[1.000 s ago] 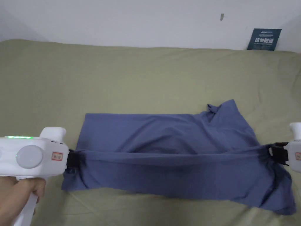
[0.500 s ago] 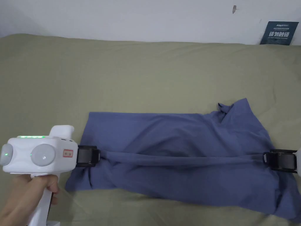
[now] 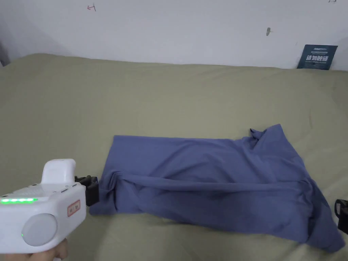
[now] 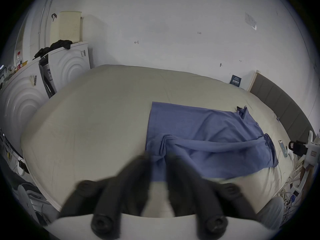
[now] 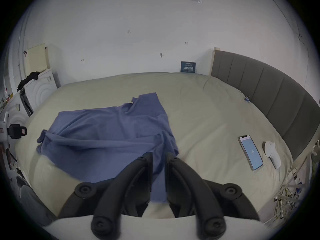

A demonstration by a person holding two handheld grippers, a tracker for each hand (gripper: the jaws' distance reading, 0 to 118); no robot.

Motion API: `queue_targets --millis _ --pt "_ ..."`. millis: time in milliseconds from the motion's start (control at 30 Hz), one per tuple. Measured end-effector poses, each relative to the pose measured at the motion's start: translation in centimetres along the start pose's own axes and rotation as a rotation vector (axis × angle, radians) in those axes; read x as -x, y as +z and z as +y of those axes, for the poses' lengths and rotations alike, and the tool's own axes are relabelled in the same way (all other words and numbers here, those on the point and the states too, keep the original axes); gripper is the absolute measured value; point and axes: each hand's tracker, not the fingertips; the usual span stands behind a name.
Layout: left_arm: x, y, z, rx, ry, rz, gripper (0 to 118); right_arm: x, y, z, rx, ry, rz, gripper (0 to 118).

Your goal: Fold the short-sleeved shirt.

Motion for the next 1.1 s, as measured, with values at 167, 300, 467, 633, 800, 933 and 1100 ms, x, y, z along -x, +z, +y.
queue_targets --millis 167,300,467,633,800,933,1100 --pt "0.1 0.5 -1.9 0.01 -0.004 0.003 1 0.6 1.8 -2.1 0.0 -0.049 0.039 1" --pt "1.0 -0.5 -3.0 0.057 0.004 0.003 0 1.6 2.4 -3.0 0.008 -0.047 0.033 1" --pt "3.1 -3.7 -3.1 0.139 0.056 -0.012 0 2.1 1.7 -3.3 0.05 -0.04 0.039 1" --pt "3.9 -7.9 -2.0 0.245 0.072 0.004 78 1.7 1.0 -3.4 0.08 -0.029 0.039 1" --pt "3.2 -10.7 -1.4 0.308 0.05 0.027 103 1.1 0.3 -3.9 0.112 -0.036 0.033 1" --pt "1.8 -11.9 -1.3 0.34 0.02 0.083 103 0.2 -0.2 -4.1 0.13 -0.055 0.027 1" --pt "0.5 -11.9 -1.3 0.368 0.012 0.083 92 -1.2 -1.4 -3.9 0.155 -0.074 0.014 1"
